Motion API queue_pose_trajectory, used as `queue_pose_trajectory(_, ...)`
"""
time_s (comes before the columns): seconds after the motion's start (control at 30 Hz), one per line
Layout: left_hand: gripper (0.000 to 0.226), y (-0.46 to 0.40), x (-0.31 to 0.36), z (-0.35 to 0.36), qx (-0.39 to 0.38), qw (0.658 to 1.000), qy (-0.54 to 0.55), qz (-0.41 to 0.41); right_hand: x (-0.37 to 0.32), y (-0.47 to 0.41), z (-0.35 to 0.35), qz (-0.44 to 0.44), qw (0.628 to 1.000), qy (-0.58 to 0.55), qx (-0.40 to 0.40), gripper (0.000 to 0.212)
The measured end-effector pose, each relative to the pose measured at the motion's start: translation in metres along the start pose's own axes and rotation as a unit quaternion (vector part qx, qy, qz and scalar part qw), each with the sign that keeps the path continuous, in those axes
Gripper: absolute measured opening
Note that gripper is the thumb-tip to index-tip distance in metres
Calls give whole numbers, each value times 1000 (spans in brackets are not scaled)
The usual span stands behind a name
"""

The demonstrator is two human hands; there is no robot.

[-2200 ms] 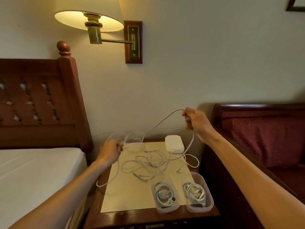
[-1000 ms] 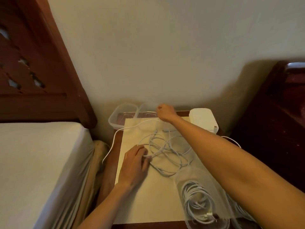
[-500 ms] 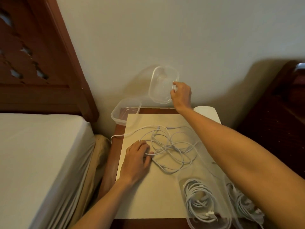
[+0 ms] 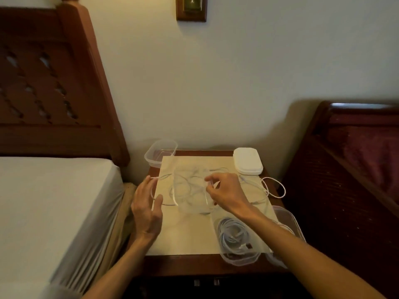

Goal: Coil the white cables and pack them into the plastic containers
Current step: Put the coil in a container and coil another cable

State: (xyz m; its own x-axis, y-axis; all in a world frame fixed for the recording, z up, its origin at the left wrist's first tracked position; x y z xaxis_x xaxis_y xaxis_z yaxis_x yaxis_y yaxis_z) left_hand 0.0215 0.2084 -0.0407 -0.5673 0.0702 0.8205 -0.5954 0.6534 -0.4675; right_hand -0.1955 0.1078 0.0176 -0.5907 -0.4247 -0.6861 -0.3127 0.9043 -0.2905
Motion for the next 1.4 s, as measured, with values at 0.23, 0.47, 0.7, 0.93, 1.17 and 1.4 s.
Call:
queue_pose_trajectory(0.23, 23, 41, 23, -20, -104, 982, 69, -142, -13, 81, 18, 25, 999, -32, -12, 28)
queue_pose_trajectory(0.47, 24, 78, 12, -32, -146, 977, -90, -124, -19, 88, -7, -4, 999, -22, 29, 24)
queue_pose_trajectory(0.7, 19, 83, 16, -24, -177, 970, -122, -113, 63, 19, -18, 133, 968, 208, -54, 38)
queue_pose_trajectory(0.93, 25, 86, 10, -15, -214, 959, -131, -128, 87, 1, -10, 143, 971, 147, -121, 23)
queue_pose_trajectory(1.17, 34, 65, 34, -23, -133, 969, -207, -30, 94, 1, -8, 155, 976, 118, -103, 35)
queue_pose_trajectory(1.4, 11, 40, 95, -4, -129, 979, -116, 109, 84, -1, -10, 142, 976, 131, -102, 16)
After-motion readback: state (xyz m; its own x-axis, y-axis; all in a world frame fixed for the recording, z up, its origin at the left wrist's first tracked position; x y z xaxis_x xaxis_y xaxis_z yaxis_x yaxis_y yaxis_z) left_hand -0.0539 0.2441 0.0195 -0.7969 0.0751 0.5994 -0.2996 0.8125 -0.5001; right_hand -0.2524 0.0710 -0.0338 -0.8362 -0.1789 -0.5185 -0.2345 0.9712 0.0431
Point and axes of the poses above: each hand's wrist, its own y-axis away from the middle knuckle, its own z-axis out of the palm, x = y × z, the point moved 8 cm from there along -y, towards the middle knuckle, and after that the axes turned 4 degrees about x, right-handed, at the moved point
